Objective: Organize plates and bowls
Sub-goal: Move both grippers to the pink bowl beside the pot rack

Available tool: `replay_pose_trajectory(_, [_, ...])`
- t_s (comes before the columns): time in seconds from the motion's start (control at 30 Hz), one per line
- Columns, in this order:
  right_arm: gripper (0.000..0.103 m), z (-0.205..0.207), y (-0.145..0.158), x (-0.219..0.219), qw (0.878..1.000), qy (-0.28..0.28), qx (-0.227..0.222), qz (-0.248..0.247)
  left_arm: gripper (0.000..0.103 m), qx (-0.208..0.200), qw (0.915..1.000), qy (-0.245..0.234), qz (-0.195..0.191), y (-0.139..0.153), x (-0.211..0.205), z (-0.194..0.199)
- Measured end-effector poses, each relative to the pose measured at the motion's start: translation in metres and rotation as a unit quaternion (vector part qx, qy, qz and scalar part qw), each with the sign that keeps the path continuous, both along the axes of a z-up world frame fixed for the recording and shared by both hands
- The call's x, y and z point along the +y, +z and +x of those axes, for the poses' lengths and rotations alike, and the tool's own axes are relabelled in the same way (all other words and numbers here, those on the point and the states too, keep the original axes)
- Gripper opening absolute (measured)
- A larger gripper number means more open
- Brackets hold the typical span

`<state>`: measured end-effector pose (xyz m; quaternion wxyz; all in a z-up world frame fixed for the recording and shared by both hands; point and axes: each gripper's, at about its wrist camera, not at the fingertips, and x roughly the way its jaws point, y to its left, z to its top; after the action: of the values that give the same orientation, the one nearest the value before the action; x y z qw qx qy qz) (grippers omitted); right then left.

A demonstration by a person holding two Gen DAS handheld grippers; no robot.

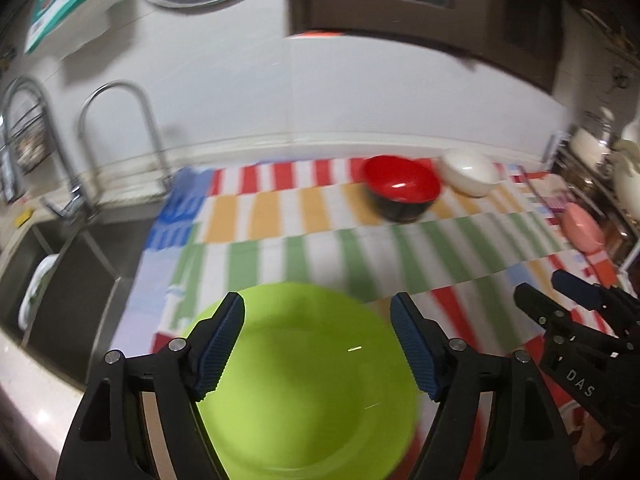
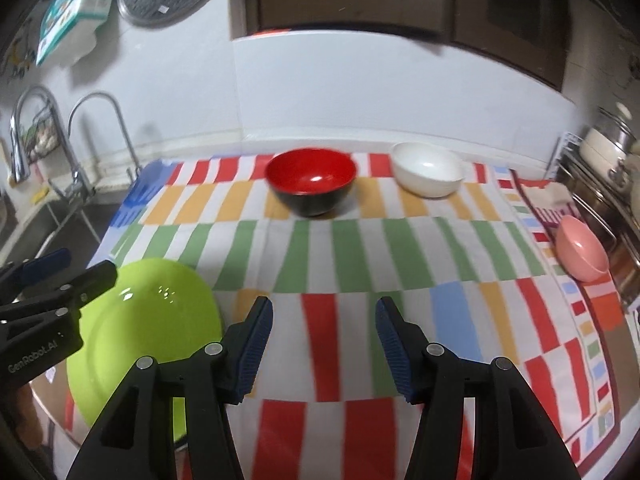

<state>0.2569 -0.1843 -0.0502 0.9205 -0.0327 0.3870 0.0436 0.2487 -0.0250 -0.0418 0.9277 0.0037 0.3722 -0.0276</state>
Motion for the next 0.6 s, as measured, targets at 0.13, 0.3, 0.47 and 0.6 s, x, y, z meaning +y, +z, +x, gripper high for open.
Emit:
replay_pose_trajectory(0.13, [0.056,-0.007,0.010,-0.030,0.999,-0.032,-0.014,0.000,0.075,-0.011,0.9993,-0.035,-0.010,0.010,-0.032,0.007])
replay_pose_trajectory(0.3, [0.056,-0.012,0.020,-0.069,0.997,-0.078,-0.026,0.000,0.075,-0.034,0.9963,-0.077,-0.014,0.022,-0.076,0.017])
replay_pose_trajectory(0.47, [0.056,-0.016,0.029,-0.116,0.991,-0.129,-0.040,0.009,0.074,-0.052,0.9919,-0.114,-0.021,0.032,-0.118,0.027])
replay_pose_trajectory(0.6, [0.056,-0.018,0.035,-0.150,0.985,-0.165,-0.053,0.006,0.074,-0.056,0.9870,-0.148,-0.031,0.038,-0.154,0.036])
